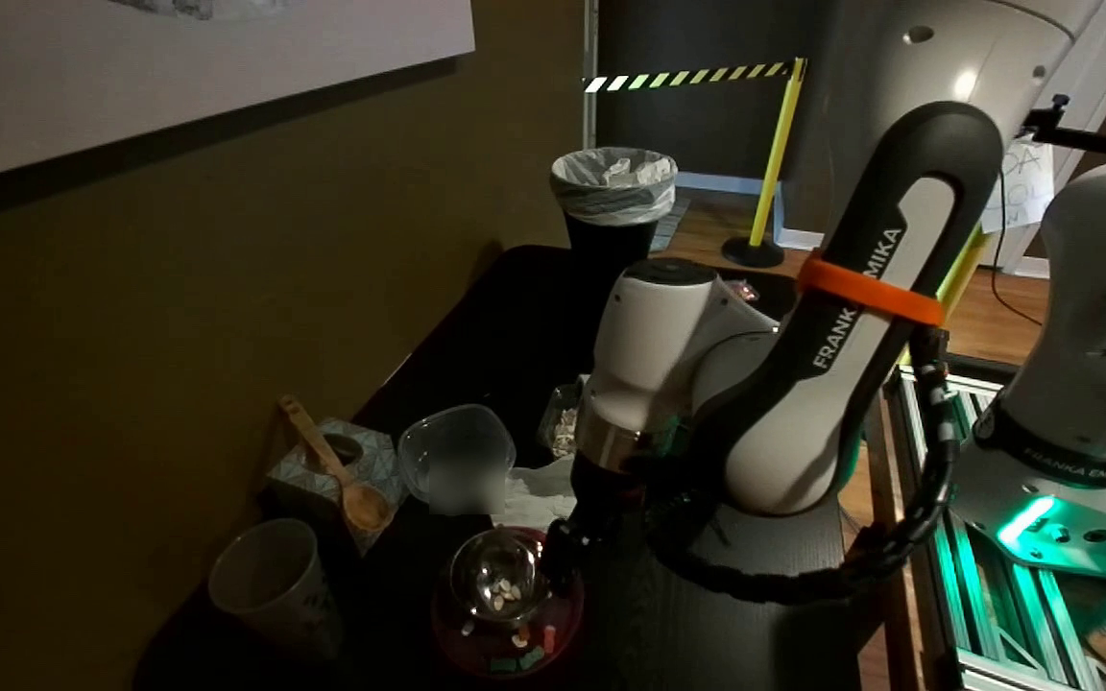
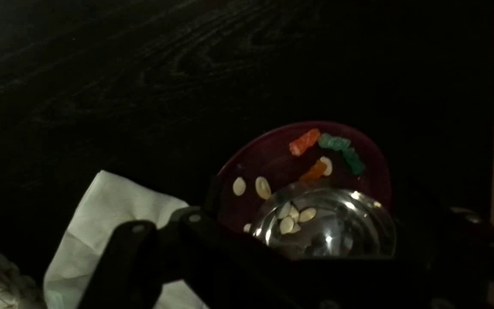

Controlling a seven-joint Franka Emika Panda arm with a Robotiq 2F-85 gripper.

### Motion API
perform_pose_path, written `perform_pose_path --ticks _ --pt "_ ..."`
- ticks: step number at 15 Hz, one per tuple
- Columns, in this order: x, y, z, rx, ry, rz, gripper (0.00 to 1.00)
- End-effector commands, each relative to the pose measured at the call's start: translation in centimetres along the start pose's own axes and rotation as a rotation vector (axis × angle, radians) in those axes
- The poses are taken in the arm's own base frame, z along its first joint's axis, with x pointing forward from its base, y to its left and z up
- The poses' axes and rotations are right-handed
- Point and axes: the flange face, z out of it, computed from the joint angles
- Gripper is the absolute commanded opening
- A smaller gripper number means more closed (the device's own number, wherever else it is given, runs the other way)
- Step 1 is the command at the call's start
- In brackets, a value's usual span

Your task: Put the silver bowl in the clear bowl at the back.

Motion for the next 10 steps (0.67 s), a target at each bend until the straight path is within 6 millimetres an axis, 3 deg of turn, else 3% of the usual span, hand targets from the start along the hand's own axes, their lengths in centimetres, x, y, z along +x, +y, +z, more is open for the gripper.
perform_pose_path --ticks 1,5,8,10 --pt "3.0 1.6 2.7 -0.018 0.047 0.191 1.0" --pt "4.2 2.1 5.4 -0.028 0.011 0.406 1.0" --pt "4.0 1.2 6.6 -0.013 -0.018 0.56 0.98" --pt "3.8 0.0 6.9 0.014 -0.024 0.62 0.73"
